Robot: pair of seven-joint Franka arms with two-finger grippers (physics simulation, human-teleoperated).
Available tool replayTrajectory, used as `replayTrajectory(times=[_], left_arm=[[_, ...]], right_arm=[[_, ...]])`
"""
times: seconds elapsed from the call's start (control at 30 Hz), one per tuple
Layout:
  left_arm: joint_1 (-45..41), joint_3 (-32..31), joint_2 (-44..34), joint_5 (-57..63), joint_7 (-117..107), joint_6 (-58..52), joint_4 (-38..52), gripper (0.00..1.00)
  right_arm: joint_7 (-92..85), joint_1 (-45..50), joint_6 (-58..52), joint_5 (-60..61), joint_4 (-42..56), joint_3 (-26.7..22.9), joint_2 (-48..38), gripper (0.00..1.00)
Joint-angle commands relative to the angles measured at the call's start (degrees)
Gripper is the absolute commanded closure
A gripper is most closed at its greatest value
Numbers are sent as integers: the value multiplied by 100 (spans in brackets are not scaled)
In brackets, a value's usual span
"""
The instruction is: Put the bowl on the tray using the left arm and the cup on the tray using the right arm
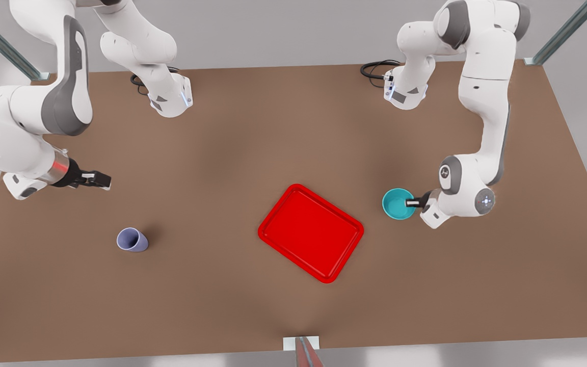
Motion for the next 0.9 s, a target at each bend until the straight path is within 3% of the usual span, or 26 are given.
replayTrajectory(times=[0.0, 0.1, 0.23, 0.53, 0.57, 0.6, 0.63, 0.73, 0.87], left_arm=[[-144, 5, 10, -347, -217, 0, 13, 79], [-1400, 5, 132, -876, -1674, 105, 565, 79], [-1806, -119, 1495, -1026, -3478, 105, 2465, 79], [-1603, -83, 1979, -973, -3171, 492, 2597, 79], [-1603, -83, 1987, -973, -3004, 483, 2588, 52], [-1603, -83, 2014, -964, -2907, 492, 2597, 11], [-1603, -75, 2014, -955, -2784, 483, 2597, 0], [-1463, 180, 1935, -516, -1993, 343, 2597, 0], [-918, 320, 863, 1601, -193, -1854, 3291, 0]], right_arm=[[0, -43, 8, 0, 0, 0, 0, 0], [0, -43, -1, 0, 0, 0, 0, 0], [0, -43, 8, 0, 0, 0, 0, 0], [0, -43, 8, 0, -9, 0, 0, 0], [0, -43, 8, 0, 0, 0, 0, 0], [0, -43, 8, 0, 0, 0, 0, 0], [0, -43, 8, 0, 0, 0, 0, 0], [-9, -52, 8, 0, 0, 0, 0, 0], [-9, -43, 35, 0, -9, 0, 26, 0]])
